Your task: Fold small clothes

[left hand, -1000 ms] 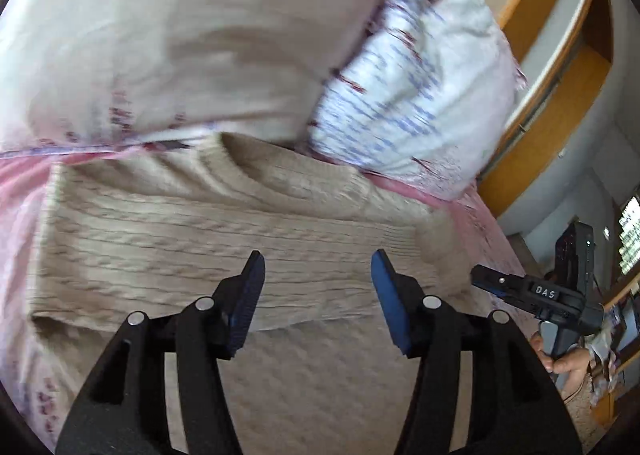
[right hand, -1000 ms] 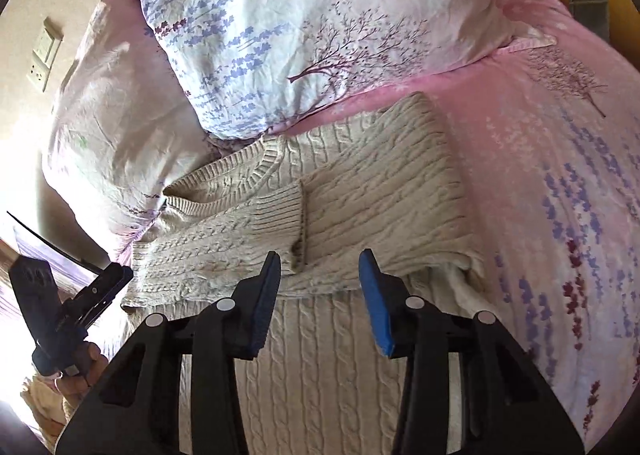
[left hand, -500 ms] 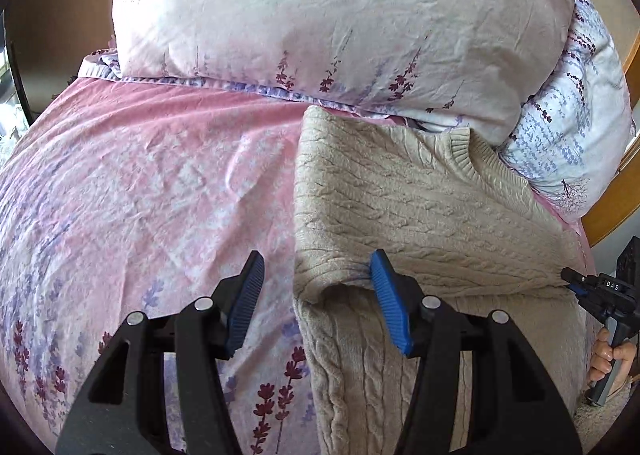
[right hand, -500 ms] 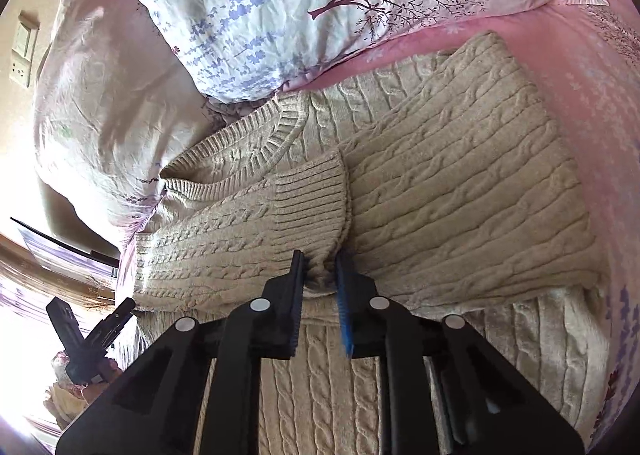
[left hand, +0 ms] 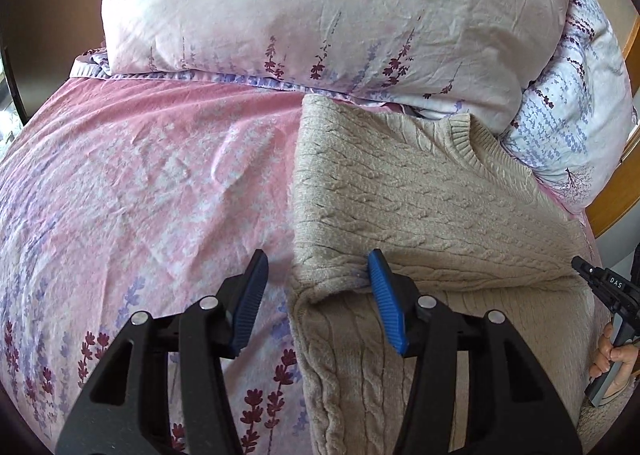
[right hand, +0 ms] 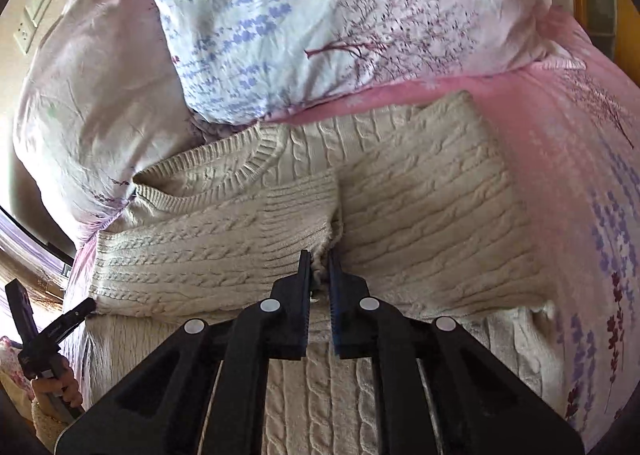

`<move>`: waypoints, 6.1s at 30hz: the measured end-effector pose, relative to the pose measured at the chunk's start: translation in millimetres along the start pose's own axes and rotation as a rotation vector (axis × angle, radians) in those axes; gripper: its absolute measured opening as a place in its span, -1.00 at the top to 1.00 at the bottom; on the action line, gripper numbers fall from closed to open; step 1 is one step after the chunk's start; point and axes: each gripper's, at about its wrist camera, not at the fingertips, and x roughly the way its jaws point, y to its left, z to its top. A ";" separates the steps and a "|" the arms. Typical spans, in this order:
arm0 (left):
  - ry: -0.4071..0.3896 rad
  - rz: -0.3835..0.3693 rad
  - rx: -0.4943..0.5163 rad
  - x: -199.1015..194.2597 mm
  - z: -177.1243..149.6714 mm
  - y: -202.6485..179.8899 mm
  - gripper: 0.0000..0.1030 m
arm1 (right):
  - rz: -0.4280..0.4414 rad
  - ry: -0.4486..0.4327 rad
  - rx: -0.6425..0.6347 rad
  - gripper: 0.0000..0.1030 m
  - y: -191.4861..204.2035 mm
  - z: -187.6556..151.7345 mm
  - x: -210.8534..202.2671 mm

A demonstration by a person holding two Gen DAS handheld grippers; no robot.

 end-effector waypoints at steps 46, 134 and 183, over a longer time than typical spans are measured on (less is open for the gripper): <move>0.177 -0.497 -0.143 -117.7 -205.8 -1.1 0.77 | 0.445 0.115 0.094 0.77 -106.7 -197.9 -154.2; -0.073 -0.125 0.059 -12.7 -0.9 -13.2 0.22 | -0.095 -0.160 -0.039 0.43 -73.9 -24.7 -55.2; -0.098 -0.149 0.255 -17.2 -24.8 -67.5 -0.10 | -0.155 -0.143 -0.184 0.08 -17.6 -39.0 -47.0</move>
